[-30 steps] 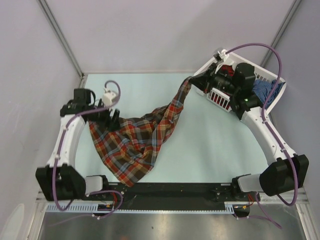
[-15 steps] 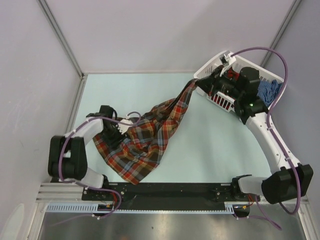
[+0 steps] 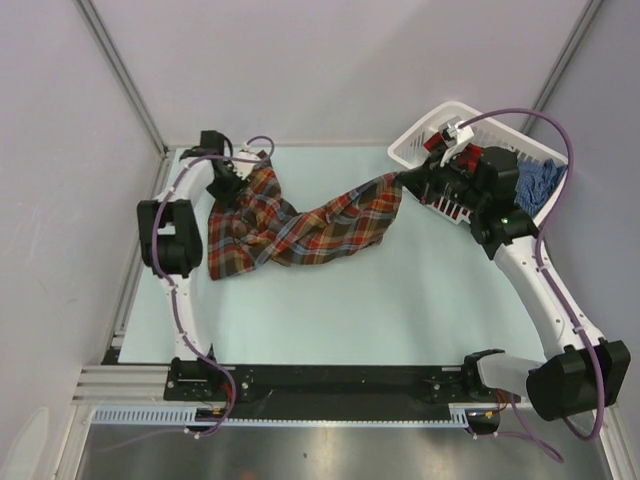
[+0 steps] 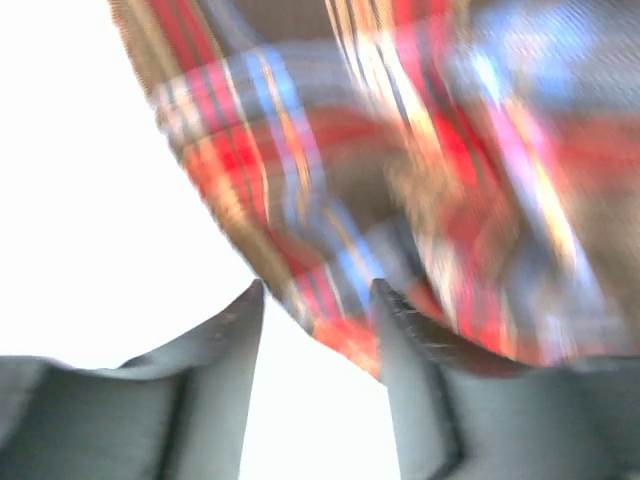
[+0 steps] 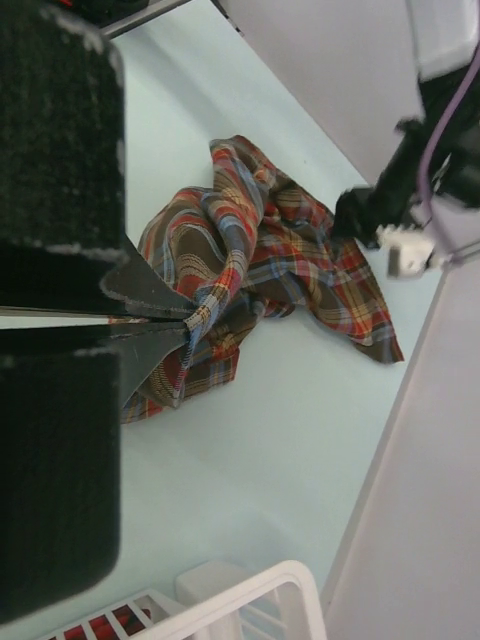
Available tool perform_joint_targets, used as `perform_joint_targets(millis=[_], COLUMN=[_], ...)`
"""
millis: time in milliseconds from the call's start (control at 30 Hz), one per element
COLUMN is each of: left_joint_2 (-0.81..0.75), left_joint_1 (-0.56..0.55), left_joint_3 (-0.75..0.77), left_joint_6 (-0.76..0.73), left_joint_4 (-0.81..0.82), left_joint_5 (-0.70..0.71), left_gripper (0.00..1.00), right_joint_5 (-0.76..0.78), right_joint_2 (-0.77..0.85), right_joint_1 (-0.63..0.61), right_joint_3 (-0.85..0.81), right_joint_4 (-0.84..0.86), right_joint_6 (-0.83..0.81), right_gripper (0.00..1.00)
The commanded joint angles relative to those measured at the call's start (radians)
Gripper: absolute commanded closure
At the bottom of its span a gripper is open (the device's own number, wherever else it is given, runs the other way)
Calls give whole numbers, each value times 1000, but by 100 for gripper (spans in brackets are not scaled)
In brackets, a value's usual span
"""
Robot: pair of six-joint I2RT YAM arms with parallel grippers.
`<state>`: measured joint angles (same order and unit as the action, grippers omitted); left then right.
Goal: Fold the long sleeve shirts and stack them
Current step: Flatten the shirt out
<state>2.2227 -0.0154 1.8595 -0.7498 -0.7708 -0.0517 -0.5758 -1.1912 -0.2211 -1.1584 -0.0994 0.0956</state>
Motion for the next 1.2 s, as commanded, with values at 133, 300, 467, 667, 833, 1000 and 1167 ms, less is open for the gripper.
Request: perform_joint_targets(millis=[133,300,467,667,833,1000,1167], left_joint_2=[-797,-1206,-1272,-1116,-965,-977,-1277], left_joint_1=[101,54,23,-8,-15,-15,-6], left_joint_3=[-613,-1088,-1244,-1310,-1295,-1261,-1191], left_joint_6=[-255,-276,-333,-419,-425,-424,-491], left_joint_4=[-211,-52,181,367,458,355,-104], left_joint_5=[-399,-403,-318,-226,-155,-148,-296], left_gripper=[30,28,29,28,35,88,100], right_joint_5=[54,97,122,142,145,137,108], right_joint_2=[13,-13,-57,-102,-111,-68,80], right_joint_1=[-60,-95,-93,-93,-89,-67,-38], right_joint_3=[-6,-15,-64,-130,-139,-118,-69], right_joint_4=[50,64,82,90,75,27,-106], right_joint_6=[-28,-74,-82,-94,-122,-148,-177], right_gripper=[100,100,100,100,100,100,100])
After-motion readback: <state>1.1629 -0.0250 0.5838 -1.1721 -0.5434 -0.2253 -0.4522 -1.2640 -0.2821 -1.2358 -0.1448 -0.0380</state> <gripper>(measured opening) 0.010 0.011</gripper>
